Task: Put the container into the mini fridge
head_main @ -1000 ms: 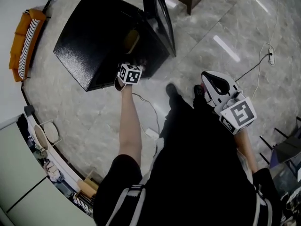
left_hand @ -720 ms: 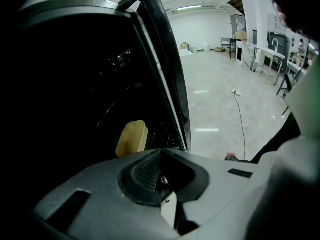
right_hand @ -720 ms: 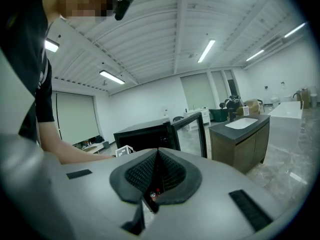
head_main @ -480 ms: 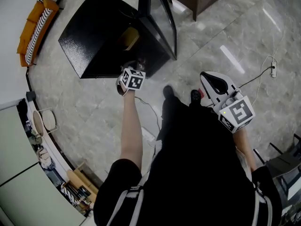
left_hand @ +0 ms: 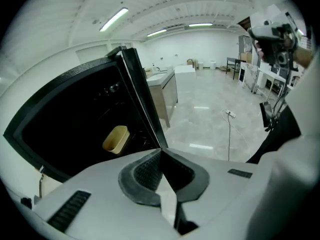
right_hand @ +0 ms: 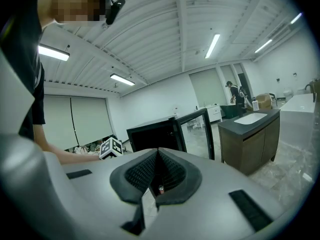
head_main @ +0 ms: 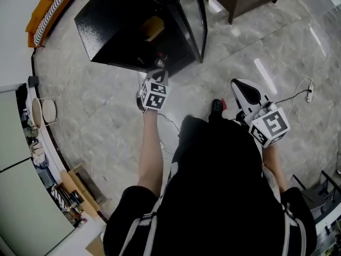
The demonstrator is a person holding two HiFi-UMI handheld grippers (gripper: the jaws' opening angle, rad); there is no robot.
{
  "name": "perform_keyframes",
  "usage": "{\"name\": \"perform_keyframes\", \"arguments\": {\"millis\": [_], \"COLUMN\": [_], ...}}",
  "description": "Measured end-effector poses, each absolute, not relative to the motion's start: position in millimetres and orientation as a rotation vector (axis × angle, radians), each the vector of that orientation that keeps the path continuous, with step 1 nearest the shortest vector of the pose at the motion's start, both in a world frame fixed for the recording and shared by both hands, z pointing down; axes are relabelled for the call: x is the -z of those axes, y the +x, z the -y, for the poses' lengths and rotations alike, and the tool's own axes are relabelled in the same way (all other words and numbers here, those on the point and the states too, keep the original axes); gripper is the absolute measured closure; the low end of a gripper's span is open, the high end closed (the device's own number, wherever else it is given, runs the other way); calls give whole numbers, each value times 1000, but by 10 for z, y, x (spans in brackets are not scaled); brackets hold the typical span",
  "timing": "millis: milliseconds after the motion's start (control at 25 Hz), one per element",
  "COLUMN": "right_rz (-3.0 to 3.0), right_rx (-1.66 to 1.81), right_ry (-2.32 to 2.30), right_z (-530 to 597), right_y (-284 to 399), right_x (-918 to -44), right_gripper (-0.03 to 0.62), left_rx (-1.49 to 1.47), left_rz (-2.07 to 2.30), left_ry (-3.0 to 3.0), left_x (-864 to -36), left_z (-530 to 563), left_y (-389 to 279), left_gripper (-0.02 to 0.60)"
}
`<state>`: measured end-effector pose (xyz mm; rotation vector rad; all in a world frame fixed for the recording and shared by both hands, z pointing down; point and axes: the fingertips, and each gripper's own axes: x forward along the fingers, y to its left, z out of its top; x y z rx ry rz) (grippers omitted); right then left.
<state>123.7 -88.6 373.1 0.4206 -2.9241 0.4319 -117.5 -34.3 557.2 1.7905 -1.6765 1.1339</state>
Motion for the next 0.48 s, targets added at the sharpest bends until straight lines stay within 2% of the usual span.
{"name": "perform_keyframes", "arguments": {"millis": [480], "right_rz": [2925], "right_rx": [-409], "right_ry": [480], "right_z": [428], "right_y": [1235], "right_x": [-3661], "right_gripper": [576], "left_rx": [-683], "left_rz": [1820], "left_ry": [1945], "left_x": [-4628], "left_z": [-570], "left_y": [-563], "left_gripper": [549]}}
